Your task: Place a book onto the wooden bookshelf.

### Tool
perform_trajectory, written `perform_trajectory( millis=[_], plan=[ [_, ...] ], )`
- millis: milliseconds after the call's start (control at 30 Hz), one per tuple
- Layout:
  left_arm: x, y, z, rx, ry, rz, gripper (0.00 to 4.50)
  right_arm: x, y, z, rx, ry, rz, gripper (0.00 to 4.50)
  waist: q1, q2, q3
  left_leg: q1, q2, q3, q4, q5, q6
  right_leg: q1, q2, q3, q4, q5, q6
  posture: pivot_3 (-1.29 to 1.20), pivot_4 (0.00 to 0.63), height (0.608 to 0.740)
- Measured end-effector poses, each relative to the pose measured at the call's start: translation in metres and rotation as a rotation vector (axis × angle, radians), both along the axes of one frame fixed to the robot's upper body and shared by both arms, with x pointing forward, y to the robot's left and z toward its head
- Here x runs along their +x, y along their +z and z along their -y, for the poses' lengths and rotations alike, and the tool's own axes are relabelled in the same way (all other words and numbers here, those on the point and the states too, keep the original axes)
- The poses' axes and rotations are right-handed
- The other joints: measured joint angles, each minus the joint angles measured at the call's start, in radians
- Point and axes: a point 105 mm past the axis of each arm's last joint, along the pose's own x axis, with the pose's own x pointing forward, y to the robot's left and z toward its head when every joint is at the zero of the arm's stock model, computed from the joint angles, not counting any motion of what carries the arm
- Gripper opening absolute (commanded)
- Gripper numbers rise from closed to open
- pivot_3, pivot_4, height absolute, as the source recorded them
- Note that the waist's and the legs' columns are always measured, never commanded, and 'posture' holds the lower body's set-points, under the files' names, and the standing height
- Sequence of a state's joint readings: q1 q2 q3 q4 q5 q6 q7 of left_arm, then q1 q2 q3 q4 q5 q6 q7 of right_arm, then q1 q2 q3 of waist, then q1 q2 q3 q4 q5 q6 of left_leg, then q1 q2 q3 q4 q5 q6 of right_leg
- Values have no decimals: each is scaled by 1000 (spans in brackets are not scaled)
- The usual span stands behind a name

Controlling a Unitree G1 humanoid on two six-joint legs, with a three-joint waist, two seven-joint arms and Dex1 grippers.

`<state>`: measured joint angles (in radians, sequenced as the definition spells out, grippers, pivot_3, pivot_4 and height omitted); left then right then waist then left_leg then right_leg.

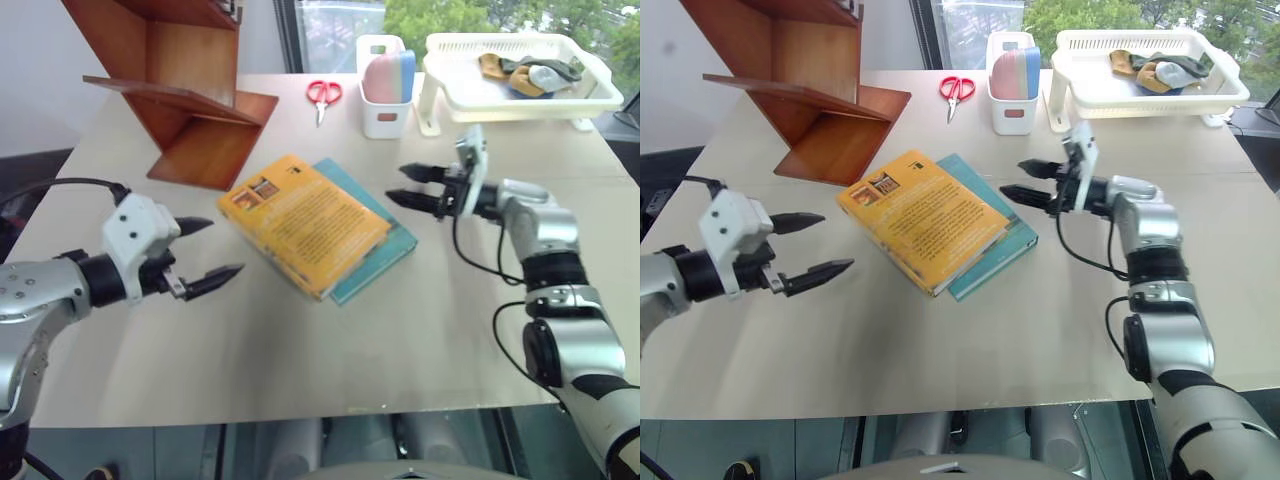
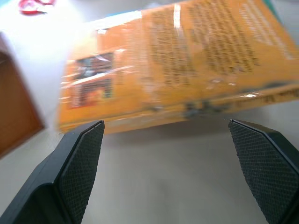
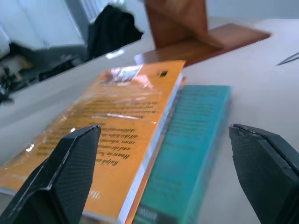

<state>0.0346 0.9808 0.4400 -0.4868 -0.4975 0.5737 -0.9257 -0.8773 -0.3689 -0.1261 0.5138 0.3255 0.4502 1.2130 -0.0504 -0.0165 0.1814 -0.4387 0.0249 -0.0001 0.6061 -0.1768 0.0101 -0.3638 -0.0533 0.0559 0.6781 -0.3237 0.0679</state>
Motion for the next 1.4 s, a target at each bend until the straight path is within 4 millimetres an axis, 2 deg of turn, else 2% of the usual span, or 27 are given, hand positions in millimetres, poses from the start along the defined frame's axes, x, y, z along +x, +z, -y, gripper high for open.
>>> perform_trajectory(
  millis=[133,267,433,533,667,833,933,1033,1167,1267,1333,1400],
  plan=[
    [2,-7,16,2,-38,91,4469,-24,20,28,69,-24,-24,4500,10,0,0,0,0,0,1,0,0,1,0,0,0,0,0,0,150,740],
    [4,-5,17,61,-37,192,4469,-54,34,50,108,-31,-69,4500,13,0,0,0,0,-1,3,0,0,2,0,-1,0,0,0,0,150,740],
    [5,-20,21,226,-102,277,4469,-100,27,72,156,-29,-183,4500,16,0,0,0,0,-1,4,0,1,3,1,-1,0,0,0,0,150,740],
    [9,-28,25,308,-149,326,4469,-119,26,77,158,-13,-218,4500,17,0,0,0,0,-1,5,0,1,3,2,-1,1,0,0,0,150,740],
    [12,-45,21,380,-181,345,4469,-128,27,85,147,-59,-216,4500,12,0,-1,0,1,0,6,0,1,3,3,0,1,0,0,0,150,740],
    [16,-48,22,154,-85,334,4469,-131,26,90,153,-100,-223,4500,14,0,-1,-1,2,-2,8,0,1,3,3,-1,1,0,1,0,150,740],
    [18,-37,11,-197,111,289,4469,-132,24,93,143,-122,-223,4500,12,-1,-1,-2,2,-3,9,0,2,3,3,-2,2,0,1,0,150,740],
    [10,-40,4,-433,220,179,4469,-133,26,95,143,-129,-217,4500,11,-1,-1,-2,2,-3,11,0,2,4,4,-3,2,0,1,0,150,740],
    [-9,-61,25,-785,310,-107,4469,-134,30,97,133,-133,-191,4500,14,-1,-1,-2,2,-6,13,0,2,6,3,-4,2,0,1,0,150,740],
    [-14,-79,45,-963,368,-295,4469,-135,33,98,131,-129,-179,4500,20,-1,-2,-2,2,-9,16,0,2,9,5,-7,3,0,1,0,150,740],
    [-12,-80,53,-1038,382,-355,4469,-135,34,98,128,-127,-175,4500,23,-1,-2,-2,2,-12,19,0,2,12,5,-9,3,0,1,0,150,740],
    [-4,-74,64,-1177,375,-428,4469,-135,34,99,124,-129,-169,4500,34,-1,-2,2,2,-12,20,0,2,17,5,-9,2,0,1,0,150,740]
  ],
)
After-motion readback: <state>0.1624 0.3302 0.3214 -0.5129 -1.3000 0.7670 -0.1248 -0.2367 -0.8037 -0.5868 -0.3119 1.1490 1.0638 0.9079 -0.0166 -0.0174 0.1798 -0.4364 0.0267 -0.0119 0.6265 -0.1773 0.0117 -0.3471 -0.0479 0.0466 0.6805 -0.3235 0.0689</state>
